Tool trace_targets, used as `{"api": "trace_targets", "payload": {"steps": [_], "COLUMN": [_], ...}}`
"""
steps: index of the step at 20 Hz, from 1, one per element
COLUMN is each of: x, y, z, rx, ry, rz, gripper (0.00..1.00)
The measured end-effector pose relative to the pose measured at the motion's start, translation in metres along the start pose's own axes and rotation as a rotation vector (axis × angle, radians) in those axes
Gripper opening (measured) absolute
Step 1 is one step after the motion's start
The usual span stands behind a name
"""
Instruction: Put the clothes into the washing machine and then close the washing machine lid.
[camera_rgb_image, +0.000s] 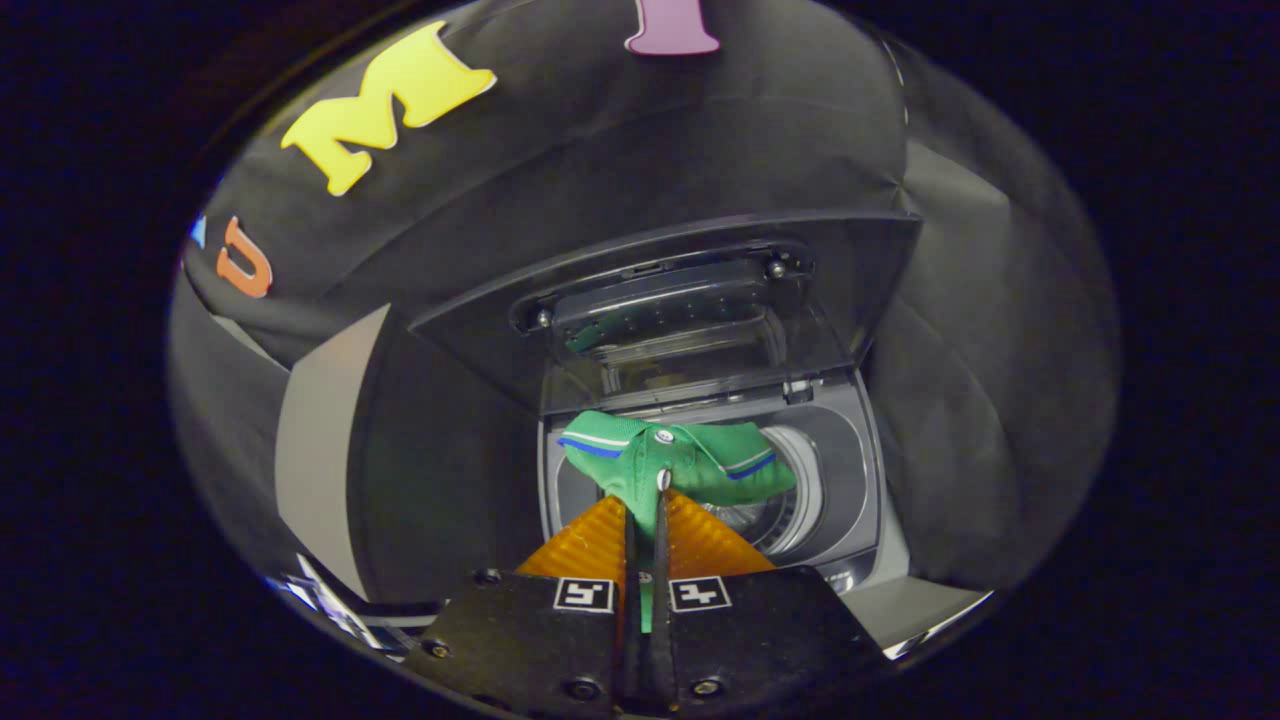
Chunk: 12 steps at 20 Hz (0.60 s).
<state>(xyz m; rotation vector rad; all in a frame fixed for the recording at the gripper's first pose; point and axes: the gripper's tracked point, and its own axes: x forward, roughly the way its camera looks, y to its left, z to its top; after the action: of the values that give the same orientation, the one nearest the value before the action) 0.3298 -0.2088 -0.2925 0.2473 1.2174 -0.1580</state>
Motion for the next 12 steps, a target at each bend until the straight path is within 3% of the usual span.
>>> {"api": "trace_targets", "payload": {"steps": [4, 12], "x": [0.024, 0.088], "y": [-0.008, -0.001], "z": [-0.008, -0.028], "rx": [-0.039, -0.057], "ry": [-0.013, 0.009], "rz": [-0.067, -0.053], "gripper": [0.07, 0.08]}}
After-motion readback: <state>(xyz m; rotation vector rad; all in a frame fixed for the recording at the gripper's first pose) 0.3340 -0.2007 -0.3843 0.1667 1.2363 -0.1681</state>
